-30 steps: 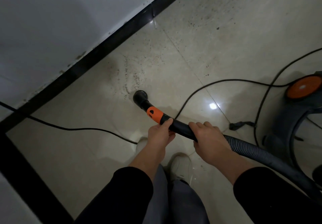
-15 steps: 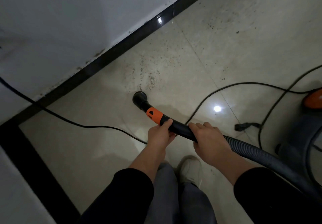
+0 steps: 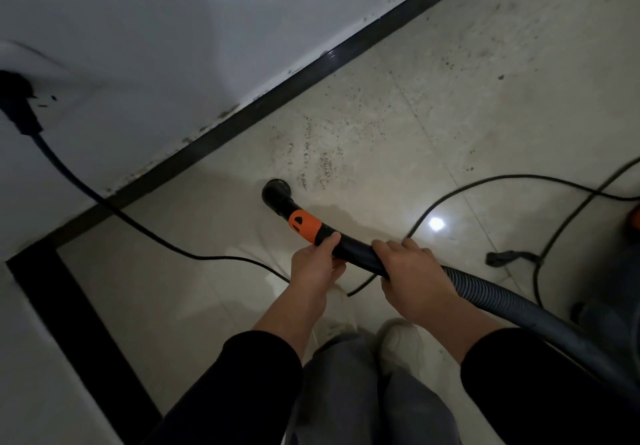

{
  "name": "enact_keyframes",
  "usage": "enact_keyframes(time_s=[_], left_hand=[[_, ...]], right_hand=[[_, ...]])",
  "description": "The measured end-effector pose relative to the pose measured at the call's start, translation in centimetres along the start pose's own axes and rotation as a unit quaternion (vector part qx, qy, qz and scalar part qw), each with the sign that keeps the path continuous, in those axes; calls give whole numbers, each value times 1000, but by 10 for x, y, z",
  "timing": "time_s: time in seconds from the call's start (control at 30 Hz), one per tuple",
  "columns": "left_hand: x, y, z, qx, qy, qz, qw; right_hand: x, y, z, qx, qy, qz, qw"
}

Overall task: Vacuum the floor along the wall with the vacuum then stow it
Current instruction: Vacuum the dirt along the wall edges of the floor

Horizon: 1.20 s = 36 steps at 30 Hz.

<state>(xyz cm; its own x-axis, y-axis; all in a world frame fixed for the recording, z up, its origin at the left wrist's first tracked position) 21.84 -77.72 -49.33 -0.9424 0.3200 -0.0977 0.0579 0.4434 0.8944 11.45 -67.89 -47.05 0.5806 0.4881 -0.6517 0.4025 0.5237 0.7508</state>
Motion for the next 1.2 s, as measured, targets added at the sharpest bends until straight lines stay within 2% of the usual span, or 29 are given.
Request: enact_keyframes(time_s=[0.47,1.2], left_hand=[[-11,-18,-21,20,15,-10,1000],[41,4,-10,17,-10,10,1000]], right_hand=[[-6,-22,21,-13,4,-17,1000],[-22,-4,-31,13,-20,-8,1000]])
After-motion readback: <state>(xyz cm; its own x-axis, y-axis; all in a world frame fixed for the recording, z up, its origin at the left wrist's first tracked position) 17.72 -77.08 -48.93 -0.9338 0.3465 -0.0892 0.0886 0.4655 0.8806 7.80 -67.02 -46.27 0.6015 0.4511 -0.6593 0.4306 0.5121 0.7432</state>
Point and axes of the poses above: each hand's wrist, its own y-axis away from the middle knuckle, its own x-axis out of the palm, z = x × y, the point moved 1 cm from there along -y, towards the middle knuckle, and after that the axes turned 14 degrees about x, right-handed, at the moved point
